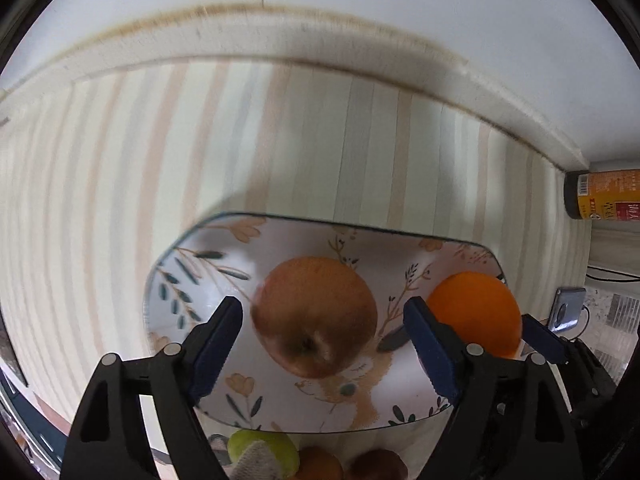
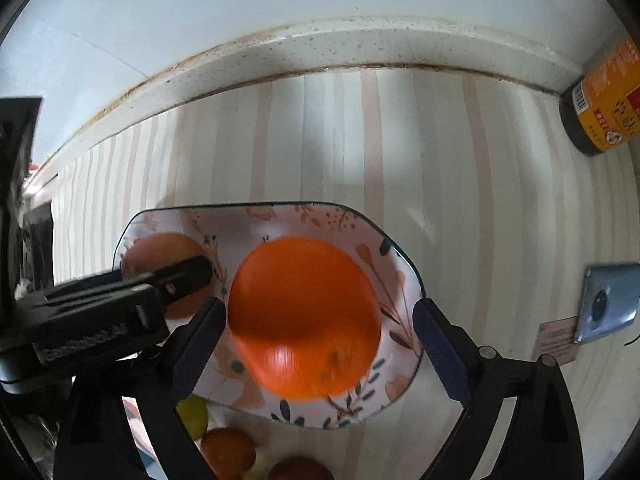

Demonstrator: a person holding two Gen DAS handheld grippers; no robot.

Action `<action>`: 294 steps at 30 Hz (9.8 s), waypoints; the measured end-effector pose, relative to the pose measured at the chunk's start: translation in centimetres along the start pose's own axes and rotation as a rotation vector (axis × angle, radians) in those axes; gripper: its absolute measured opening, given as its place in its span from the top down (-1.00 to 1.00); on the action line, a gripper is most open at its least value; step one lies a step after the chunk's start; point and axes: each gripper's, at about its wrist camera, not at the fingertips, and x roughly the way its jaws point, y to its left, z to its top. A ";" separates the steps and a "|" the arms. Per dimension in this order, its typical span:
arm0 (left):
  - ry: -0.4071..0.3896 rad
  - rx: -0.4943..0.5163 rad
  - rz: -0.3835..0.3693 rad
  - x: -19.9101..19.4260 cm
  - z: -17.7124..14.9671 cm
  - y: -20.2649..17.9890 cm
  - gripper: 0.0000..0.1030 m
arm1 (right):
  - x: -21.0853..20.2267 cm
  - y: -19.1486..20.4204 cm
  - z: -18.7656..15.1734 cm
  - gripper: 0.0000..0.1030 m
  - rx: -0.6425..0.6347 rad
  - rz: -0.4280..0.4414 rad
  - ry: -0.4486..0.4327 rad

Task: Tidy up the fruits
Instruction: 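Place the red apple on the floral plate with the left tool while the right tool places the large orange, then withdraw both tools from the plate toward the loose fruit, then grasp a tangerine with the left tool while the right tool grasps another tangerine, then place both tangerines on the floral plate and open both tools, then grasp the green apple with the left tool while the right tool grasps a red apple, then carry the green apple and red apple onto the floral plate and release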

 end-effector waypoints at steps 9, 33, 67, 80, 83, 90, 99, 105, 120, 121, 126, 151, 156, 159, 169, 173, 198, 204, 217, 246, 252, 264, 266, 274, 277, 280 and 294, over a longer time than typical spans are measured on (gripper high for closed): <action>-0.116 -0.019 0.085 -5.5 -4.5 2.2 -0.60 | -3.9 -1.0 -3.7 -0.90 -0.009 -0.058 -0.045; -0.439 0.166 0.130 -18.5 -22.0 6.5 -0.60 | -17.8 6.9 -22.7 -0.90 0.030 -0.115 -0.361; -0.131 0.127 0.148 -5.9 -27.6 9.9 -0.60 | -0.1 3.0 -32.2 -0.67 0.117 0.114 0.053; -0.014 0.200 0.148 -1.2 -28.4 7.8 -0.60 | 3.3 3.6 -33.7 -0.31 0.066 0.088 0.039; 0.010 0.235 0.132 0.0 -28.4 6.2 -0.60 | 2.8 1.0 -33.9 -0.31 0.112 0.079 0.030; 0.069 0.312 0.119 4.1 -28.6 3.0 -0.48 | 3.0 -2.1 -33.8 -0.32 0.172 0.131 0.030; 0.048 0.289 0.139 4.0 -29.6 4.4 -0.20 | 2.4 -2.7 -33.4 -0.37 0.188 0.145 0.046; 0.050 0.244 0.124 4.0 -30.2 5.8 -0.20 | 2.2 -1.5 -32.7 -0.48 0.141 0.085 0.048; -0.042 0.221 0.046 -3.0 -27.2 6.3 -0.20 | -3.2 -1.5 -31.3 -0.32 0.112 0.119 -0.055; -0.066 0.220 0.032 -4.3 -26.7 6.2 -0.20 | -4.6 -1.3 -30.5 -0.32 0.107 0.134 -0.084; -0.165 0.219 -0.021 -9.9 -22.9 5.1 -0.20 | -8.8 0.8 -24.8 -0.32 0.061 0.167 -0.187; 0.118 0.061 0.027 0.8 -4.8 7.4 -0.21 | 2.2 5.1 -7.7 -0.33 0.001 0.118 -0.019; 0.141 0.082 0.044 1.5 -4.8 6.7 -0.21 | 3.2 4.4 -7.2 -0.39 0.027 0.137 0.023; 0.146 0.101 0.064 1.6 -5.0 6.1 -0.21 | 2.8 4.3 -7.1 -0.85 0.034 0.146 0.022; 0.057 0.093 0.029 -2.1 -6.4 5.3 -0.68 | -1.3 3.6 -8.7 -0.90 0.024 -0.011 -0.023; -0.005 0.092 0.065 -4.8 -8.5 5.7 -0.68 | -2.7 3.2 -10.5 -0.90 0.032 -0.043 -0.063; -0.374 0.134 0.086 -17.5 -21.7 6.1 -0.68 | -16.6 5.4 -21.8 -0.90 -0.013 -0.096 -0.346; -0.435 0.153 0.073 -20.2 -24.0 5.7 -0.68 | -19.7 6.1 -24.1 -0.90 -0.023 -0.096 -0.405; -0.449 0.126 0.079 -20.5 -24.7 6.3 -0.68 | -19.9 6.0 -25.3 -0.92 0.000 -0.024 -0.409; 0.008 0.052 0.032 0.5 -15.0 5.2 -0.68 | 2.6 -0.4 -21.9 -0.41 0.155 0.120 -0.021; -0.026 0.104 0.019 0.5 -15.5 4.3 -0.12 | 2.7 -0.3 -21.7 -0.41 0.139 0.121 -0.012; -0.033 0.161 0.111 -0.7 -23.1 7.2 -0.09 | 2.1 -1.7 -23.4 -0.41 0.115 0.078 0.000; -0.033 0.164 0.115 -0.9 -24.0 7.4 -0.08 | 2.2 -1.7 -23.6 -0.41 0.116 0.081 -0.001; -0.055 0.134 0.097 -1.1 -24.5 7.5 -0.07 | 2.3 -1.7 -23.3 -0.42 0.118 0.081 0.007; -0.056 0.137 0.087 -1.0 -24.0 8.2 -0.06 | 2.1 -1.9 -23.3 -0.41 0.111 0.076 0.003; -0.066 0.143 0.080 -1.9 -23.1 7.9 -0.02 | 1.9 -1.7 -23.4 -0.40 0.115 0.071 -0.012; -0.008 0.174 0.016 -3.6 -16.2 7.7 0.13 | -2.5 -0.4 -18.7 -0.40 0.137 0.147 -0.136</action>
